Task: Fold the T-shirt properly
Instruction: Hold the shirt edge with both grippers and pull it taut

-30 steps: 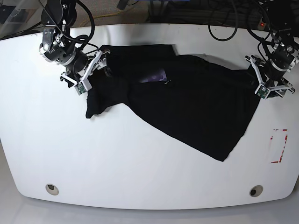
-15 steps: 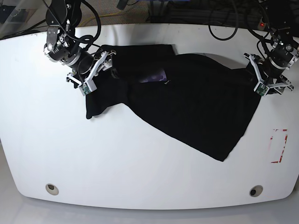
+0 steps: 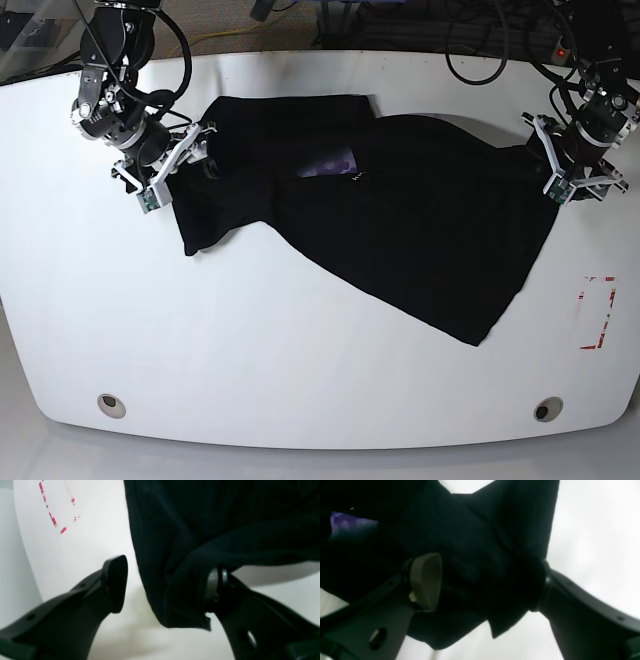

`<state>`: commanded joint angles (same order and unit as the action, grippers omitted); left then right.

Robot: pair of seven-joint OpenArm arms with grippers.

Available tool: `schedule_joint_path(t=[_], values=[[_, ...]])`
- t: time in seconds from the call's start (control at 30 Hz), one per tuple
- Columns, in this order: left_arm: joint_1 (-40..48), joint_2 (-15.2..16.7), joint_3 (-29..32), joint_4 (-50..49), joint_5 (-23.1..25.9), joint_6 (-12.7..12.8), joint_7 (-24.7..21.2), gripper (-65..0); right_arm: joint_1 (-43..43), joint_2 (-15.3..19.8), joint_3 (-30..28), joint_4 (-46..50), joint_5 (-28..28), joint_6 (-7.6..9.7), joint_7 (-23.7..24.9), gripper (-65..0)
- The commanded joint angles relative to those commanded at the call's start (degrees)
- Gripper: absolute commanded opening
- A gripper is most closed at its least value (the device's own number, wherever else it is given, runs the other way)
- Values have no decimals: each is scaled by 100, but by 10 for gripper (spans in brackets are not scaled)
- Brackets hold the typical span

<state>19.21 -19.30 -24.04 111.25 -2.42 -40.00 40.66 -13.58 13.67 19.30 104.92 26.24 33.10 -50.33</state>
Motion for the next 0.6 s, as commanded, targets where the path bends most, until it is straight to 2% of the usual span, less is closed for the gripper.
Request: schedule_joint_path(t=[0.17, 0.3, 0.33, 0.43, 0.5, 0.6], values=[[0, 0, 0, -9, 0, 0, 0, -276, -35, -62, -9, -9, 53, 0, 0, -178], [-9, 0, 0, -18, 0, 0, 0, -276, -35, -290, -79, -9, 0, 0, 0, -181], [-9, 0, 0, -18, 0, 0, 0, -276, -35, -316, -88, -9, 0, 0, 0, -197], [-18, 0, 0, -18, 0, 0, 0, -276, 9, -431, -88, -114, 0, 0, 0, -306], [-26, 0, 0, -9, -9, 0, 18, -275, 79, -484, -88, -378, 0, 0, 0, -406], [-26, 0, -9, 18, -26, 0, 26, -274, 185, -484, -88, -571, 0, 0, 0, -425]])
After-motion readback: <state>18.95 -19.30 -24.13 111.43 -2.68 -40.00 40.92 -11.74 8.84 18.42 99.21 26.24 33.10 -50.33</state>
